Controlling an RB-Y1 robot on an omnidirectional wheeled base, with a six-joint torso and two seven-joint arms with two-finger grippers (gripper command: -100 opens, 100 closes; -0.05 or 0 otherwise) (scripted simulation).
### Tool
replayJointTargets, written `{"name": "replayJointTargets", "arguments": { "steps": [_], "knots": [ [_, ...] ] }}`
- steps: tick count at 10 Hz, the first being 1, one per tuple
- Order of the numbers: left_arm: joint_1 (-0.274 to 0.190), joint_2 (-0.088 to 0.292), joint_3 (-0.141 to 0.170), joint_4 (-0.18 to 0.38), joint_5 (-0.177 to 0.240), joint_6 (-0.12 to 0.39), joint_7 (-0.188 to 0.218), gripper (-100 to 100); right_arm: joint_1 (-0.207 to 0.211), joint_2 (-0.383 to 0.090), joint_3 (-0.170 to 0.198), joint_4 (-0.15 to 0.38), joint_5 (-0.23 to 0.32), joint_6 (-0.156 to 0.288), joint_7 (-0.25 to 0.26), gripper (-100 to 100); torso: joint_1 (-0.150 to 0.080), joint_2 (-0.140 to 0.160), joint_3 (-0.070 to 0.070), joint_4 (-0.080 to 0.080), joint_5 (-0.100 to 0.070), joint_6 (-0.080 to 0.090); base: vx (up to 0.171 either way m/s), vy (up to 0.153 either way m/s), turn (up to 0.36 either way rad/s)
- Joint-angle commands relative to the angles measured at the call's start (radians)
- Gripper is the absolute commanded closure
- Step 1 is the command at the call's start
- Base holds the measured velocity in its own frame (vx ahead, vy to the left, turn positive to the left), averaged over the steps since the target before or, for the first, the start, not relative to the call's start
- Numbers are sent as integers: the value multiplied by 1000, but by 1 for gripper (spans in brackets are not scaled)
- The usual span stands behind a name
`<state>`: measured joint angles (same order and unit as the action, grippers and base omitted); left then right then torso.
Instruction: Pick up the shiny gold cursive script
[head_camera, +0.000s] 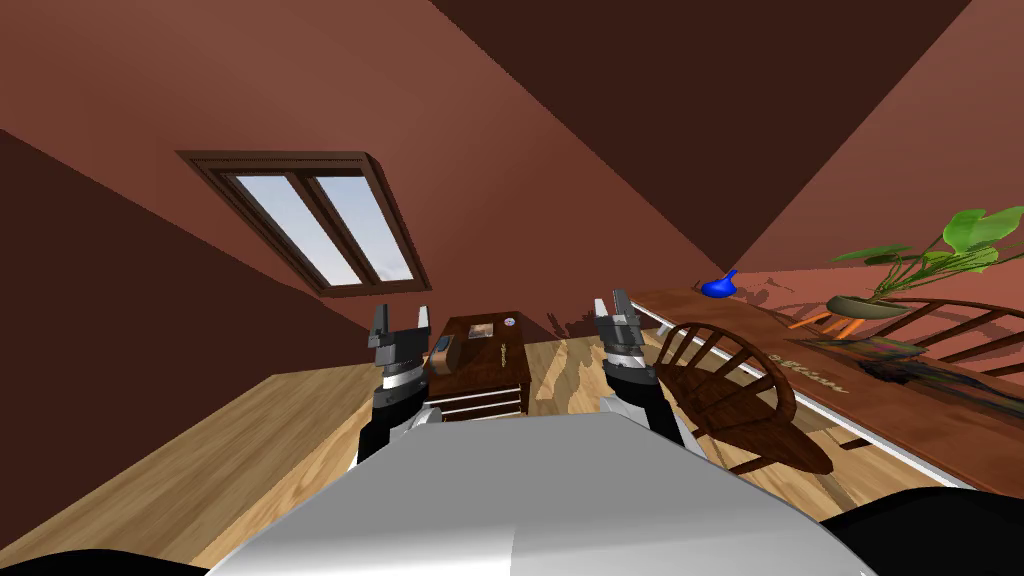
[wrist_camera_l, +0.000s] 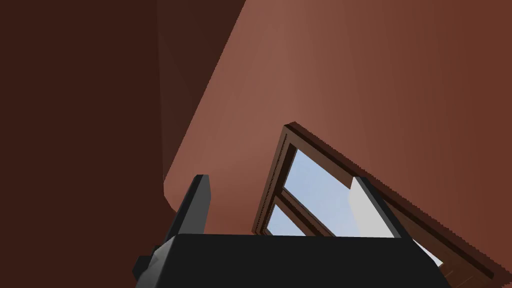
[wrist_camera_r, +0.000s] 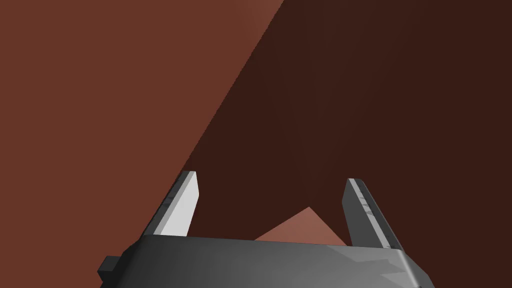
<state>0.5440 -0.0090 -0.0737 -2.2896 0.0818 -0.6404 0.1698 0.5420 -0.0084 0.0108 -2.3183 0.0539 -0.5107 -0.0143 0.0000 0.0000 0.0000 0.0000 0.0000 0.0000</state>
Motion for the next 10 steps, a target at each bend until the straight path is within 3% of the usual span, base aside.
{"name": "replayJointTargets", "arguments": {
  "steps": [1, 6, 9, 10],
  "knots": [
    [3, 31, 1, 11, 2, 11, 2, -100, 0, 0, 0, 0, 0, 0, 0, 0, 0, 0, 0, 0, 0, 0, -18, -29, -25],
    [24, 132, 14, 102, 19, 105, 16, -100, 0, 0, 0, 0, 0, 0, 0, 0, -8, 4, 2, 1, -2, 0, -54, -105, -37],
    [40, 173, 32, 191, 41, 198, 33, -100, 0, 0, 0, 0, 0, 0, 0, 0, -11, 3, 2, 1, -2, 0, -52, -167, -49],
    [40, 173, 32, 191, 41, 201, 33, -100, 0, 0, 0, 0, 0, 0, 0, 0, -12, 5, 3, 1, -3, 0, -57, -128, -8]
  ]
}}
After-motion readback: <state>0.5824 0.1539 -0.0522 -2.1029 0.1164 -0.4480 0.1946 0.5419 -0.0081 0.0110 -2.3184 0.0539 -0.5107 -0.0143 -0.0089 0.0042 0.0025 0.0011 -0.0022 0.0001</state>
